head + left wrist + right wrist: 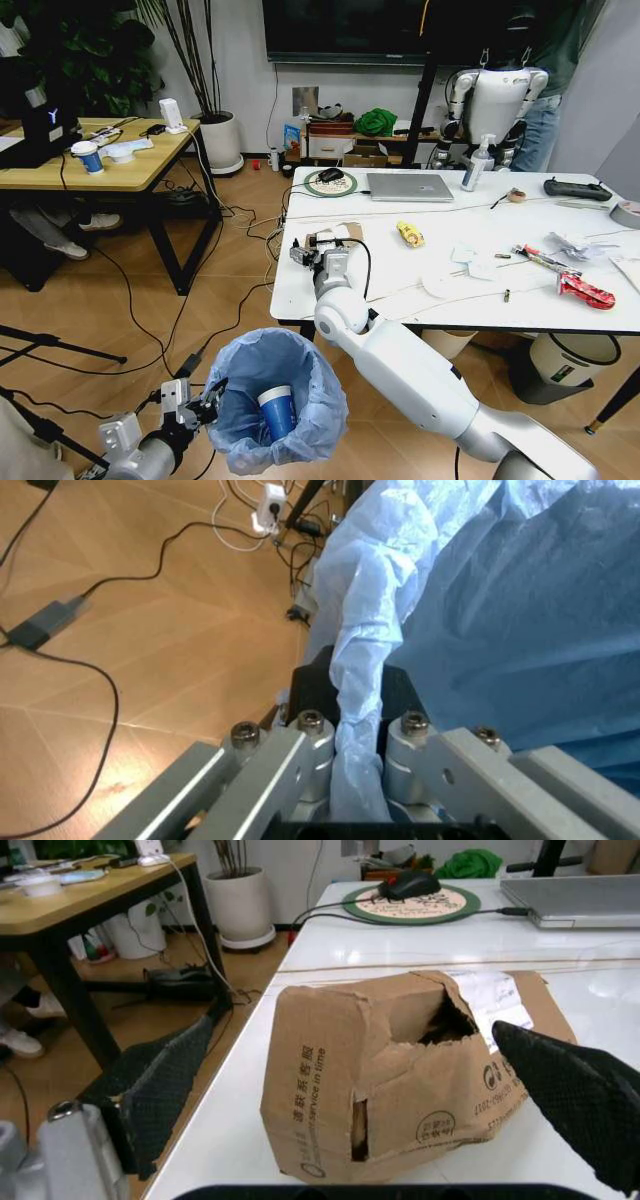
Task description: Pick up the trash bin and place the trash from the table into it.
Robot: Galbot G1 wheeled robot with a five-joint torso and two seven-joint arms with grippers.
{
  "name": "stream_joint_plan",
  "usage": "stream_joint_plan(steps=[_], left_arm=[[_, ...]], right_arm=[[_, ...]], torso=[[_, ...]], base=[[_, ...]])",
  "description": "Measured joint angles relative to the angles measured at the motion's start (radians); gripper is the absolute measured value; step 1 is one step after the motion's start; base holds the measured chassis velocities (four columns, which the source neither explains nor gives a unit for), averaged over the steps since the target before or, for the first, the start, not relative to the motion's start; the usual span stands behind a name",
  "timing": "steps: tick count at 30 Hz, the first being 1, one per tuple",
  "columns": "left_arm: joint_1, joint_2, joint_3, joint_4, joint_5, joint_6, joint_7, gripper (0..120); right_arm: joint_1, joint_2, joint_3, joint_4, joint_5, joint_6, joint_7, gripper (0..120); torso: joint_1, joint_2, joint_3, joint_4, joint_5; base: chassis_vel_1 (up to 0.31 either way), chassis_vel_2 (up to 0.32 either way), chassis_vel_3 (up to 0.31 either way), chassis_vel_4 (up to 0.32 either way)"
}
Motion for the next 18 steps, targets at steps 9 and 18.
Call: stream_joint_plan(steps=[9, 18], left_arm=[[-0.005, 0.001, 0.004, 0.004, 0.000, -0.001, 0.000, 2], [-0.008, 0.001, 0.006, 0.007, -0.002, -0.001, 0.001, 2]], right_arm=[[0.001, -0.010, 0.003, -0.013, -0.021, 0.007, -0.012, 72], [-0.005, -0.014, -0.001, -0.011, -0.016, 0.012, -0.015, 38]], torso=[[0.000, 0.000, 0.000, -0.0001, 0.0000], [0.000, 0.000, 0.000, 0.0000, 0.0001]], base=[[0.000, 0.000, 0.000, 0.000], [0.000, 0.000, 0.000, 0.000]])
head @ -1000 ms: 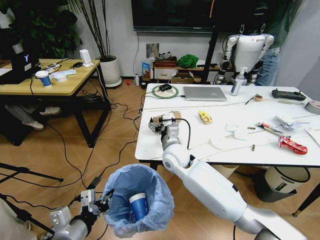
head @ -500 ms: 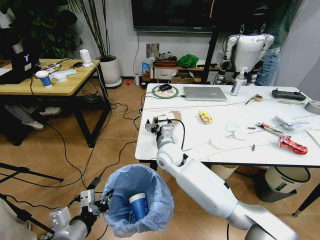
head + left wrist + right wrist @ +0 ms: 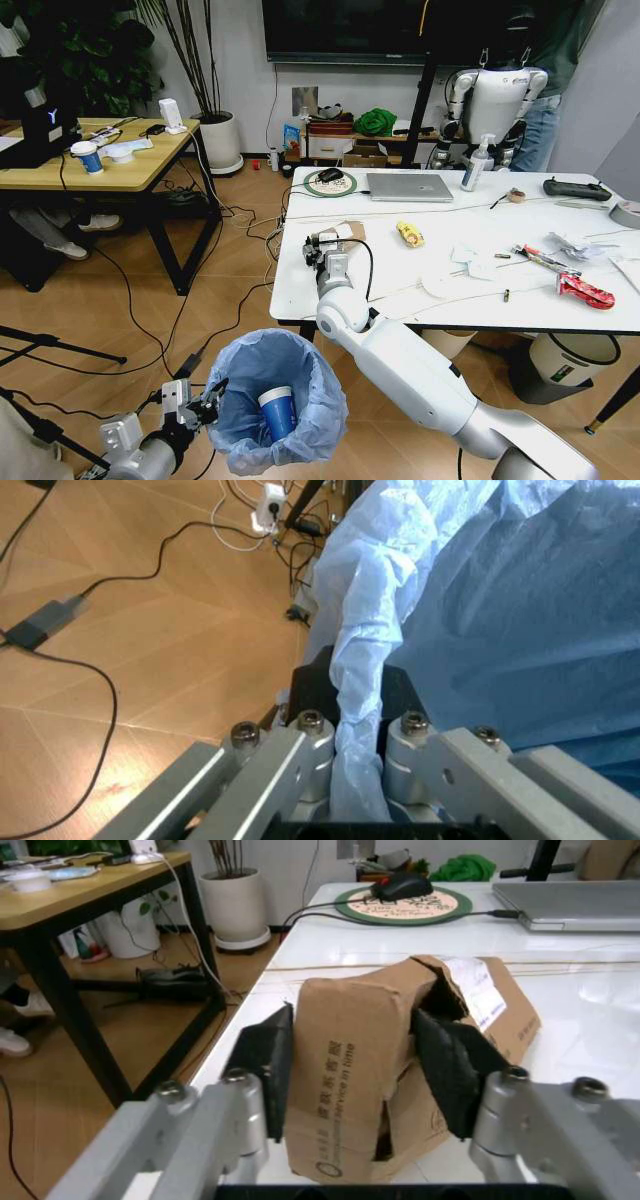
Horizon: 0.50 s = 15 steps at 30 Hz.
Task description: Pick up the trash bin and place the trash from the table into it.
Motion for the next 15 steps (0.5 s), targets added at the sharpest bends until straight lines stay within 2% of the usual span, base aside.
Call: stream_joint_plan(steps=[5, 15], left_arm=[[0.000, -0.002, 0.000, 0.002, 0.000, 0.000, 0.001, 2], [-0.005, -0.003, 0.011, 0.005, 0.002, -0.001, 0.002, 2]], right_arm=[[0.000, -0.004, -0.001, 0.001, 0.001, 0.001, -0.002, 25], [-0.005, -0.031, 0.007, 0.024, 0.001, 0.005, -0.023, 23]], torso=[[0.000, 0.000, 0.000, 0.0001, 0.0000], [0.000, 0.000, 0.000, 0.0000, 0.0000]], base=[[0.000, 0.000, 0.000, 0.000], [0.000, 0.000, 0.000, 0.000]])
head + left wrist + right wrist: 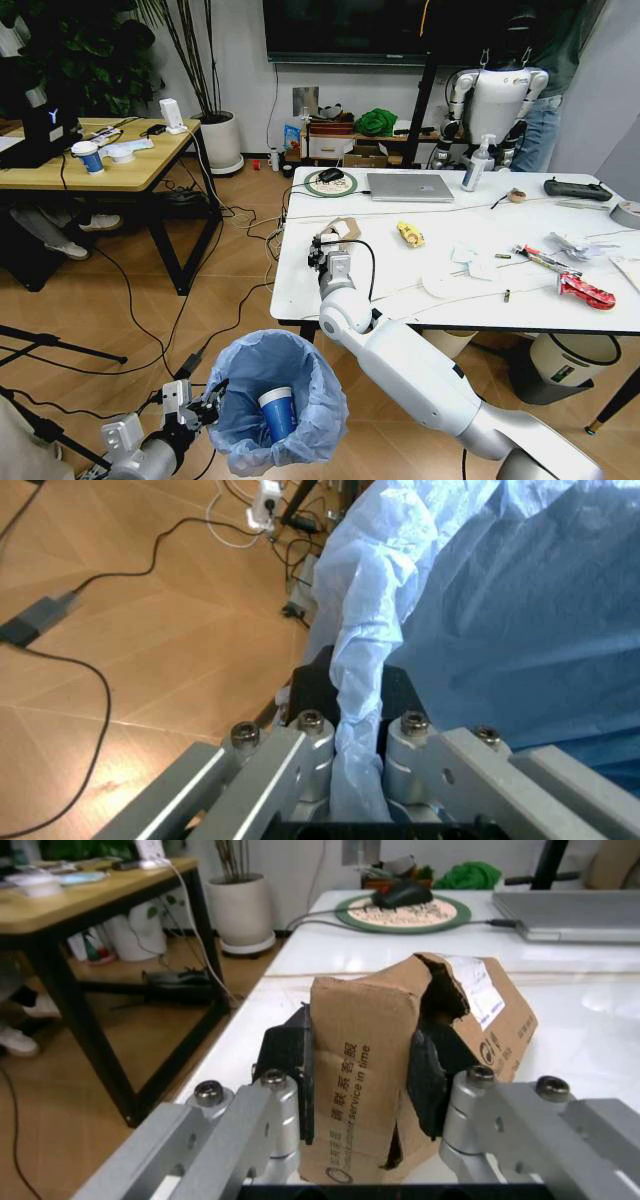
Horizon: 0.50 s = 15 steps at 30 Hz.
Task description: Pick up the trash bin and place the trash from the table into it.
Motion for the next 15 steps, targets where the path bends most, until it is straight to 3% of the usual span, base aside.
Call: stream_joint_plan(steps=[3, 6, 15], left_arm=[[-0.001, 0.002, 0.007, -0.008, 0.001, 0.000, 0.000, 2], [-0.015, 0.015, 0.031, -0.025, -0.002, 0.000, -0.005, 2], [-0.094, 0.042, 0.095, -0.007, -0.012, -0.002, -0.007, 2]], right_arm=[[-0.005, -0.020, 0.005, 0.033, 0.001, 0.004, -0.022, 23], [-0.012, -0.100, 0.032, 0.163, 0.054, 0.008, -0.082, 23], [-0.048, -0.457, 0.096, 0.549, 0.238, 0.037, -0.189, 23]], torso=[[0.000, 0.000, 0.000, 0.0000, 0.0000], [0.000, 0.000, 0.000, 0.0001, 0.0003], [0.000, 0.000, 0.000, -0.0003, 0.0005]], base=[[0.000, 0.000, 0.000, 0.000], [0.000, 0.000, 0.000, 0.000], [0.000, 0.000, 0.000, 0.000]])
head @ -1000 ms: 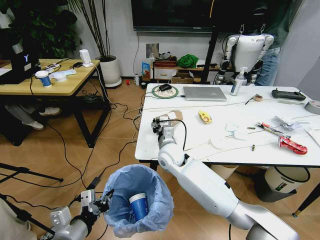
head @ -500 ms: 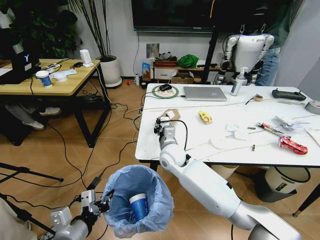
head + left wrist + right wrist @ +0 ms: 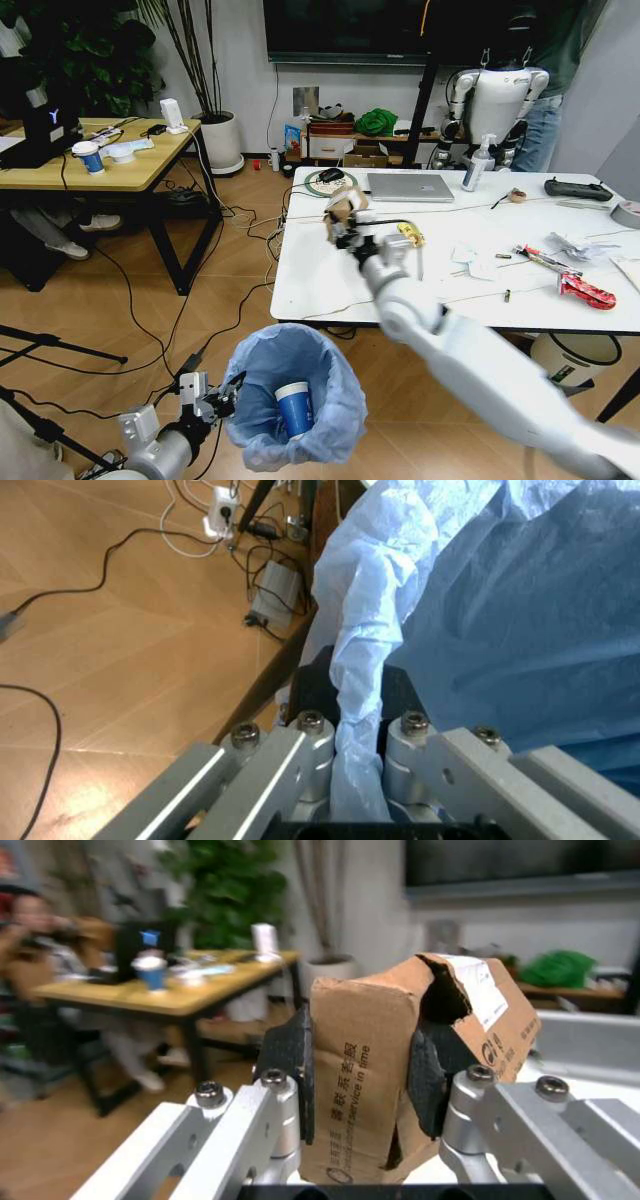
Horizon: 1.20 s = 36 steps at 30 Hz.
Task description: Pick up the trash bin and place the trash from the table into it.
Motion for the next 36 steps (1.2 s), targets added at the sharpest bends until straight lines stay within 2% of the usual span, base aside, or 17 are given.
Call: stream_joint_plan(steps=[1, 2, 7, 8, 11, 14, 15, 19, 27, 36], left_arm=[[-0.007, 0.000, 0.005, 0.004, 0.000, 0.000, 0.000, 2], [-0.007, 0.000, 0.005, 0.004, 0.000, 0.000, 0.000, 2], [-0.017, 0.001, 0.010, 0.015, -0.003, 0.000, 0.000, 2], [-0.017, 0.001, 0.010, 0.015, -0.003, 0.000, 0.000, 2], [-0.008, 0.006, -0.006, 0.017, -0.006, 0.001, 0.001, 2], [0.005, 0.003, -0.020, 0.015, -0.008, 0.002, 0.005, 2], [0.005, 0.003, -0.020, 0.015, -0.008, 0.002, 0.005, 2], [0.020, -0.002, -0.042, 0.013, -0.008, 0.002, 0.011, 2], [0.017, -0.010, -0.053, 0.024, -0.009, 0.004, 0.017, 2], [0.022, 0.003, -0.068, 0.037, -0.025, 0.001, 0.033, 2]], right_arm=[[-0.011, -0.043, 0.011, 0.057, 0.024, 0.002, -0.017, 23], [-0.011, -0.043, 0.011, 0.057, 0.024, 0.002, -0.017, 23], [-0.068, -0.270, 0.039, 0.304, 0.151, -0.005, -0.051, 23], [-0.068, -0.270, 0.039, 0.304, 0.151, -0.005, -0.051, 23], [-0.076, -0.352, 0.040, 0.449, 0.315, -0.049, -0.014, 23], [-0.061, -0.364, 0.037, 0.473, 0.466, -0.101, 0.045, 23], [-0.061, -0.364, 0.037, 0.473, 0.466, -0.101, 0.045, 23], [-0.047, -0.349, 0.041, 0.472, 0.636, -0.167, 0.119, 23], [-0.071, -0.323, 0.043, 0.464, 0.720, -0.266, 0.147, 23], [-0.053, -0.314, 0.035, 0.459, 0.776, -0.379, 0.018, 23]], torso=[[0.000, 0.000, 0.000, 0.0002, -0.0003], [0.000, 0.000, 0.000, 0.0002, -0.0003], [0.000, 0.000, 0.000, 0.0001, -0.0003], [0.000, 0.000, 0.000, 0.0001, -0.0003], [0.000, 0.000, 0.000, 0.0000, -0.0005], [0.000, 0.000, 0.000, 0.0003, -0.0005], [0.000, 0.000, 0.000, 0.0003, -0.0005], [0.000, 0.000, 0.000, 0.0006, -0.0004], [0.000, 0.000, 0.000, 0.0004, -0.0005], [0.000, 0.000, 0.000, 0.0004, -0.0006]], base=[[0.000, 0.000, 0.000, 0.000], [0.000, 0.000, 0.000, 0.000], [0.000, 0.000, 0.000, 0.000], [0.000, 0.000, 0.000, 0.000], [0.000, 0.000, 0.000, 0.000], [0.000, 0.000, 0.000, 0.000], [0.000, 0.000, 0.000, 0.000], [0.000, 0.000, 0.000, 0.000], [0.000, 0.000, 0.000, 0.000], [0.000, 0.000, 0.000, 0.000]])
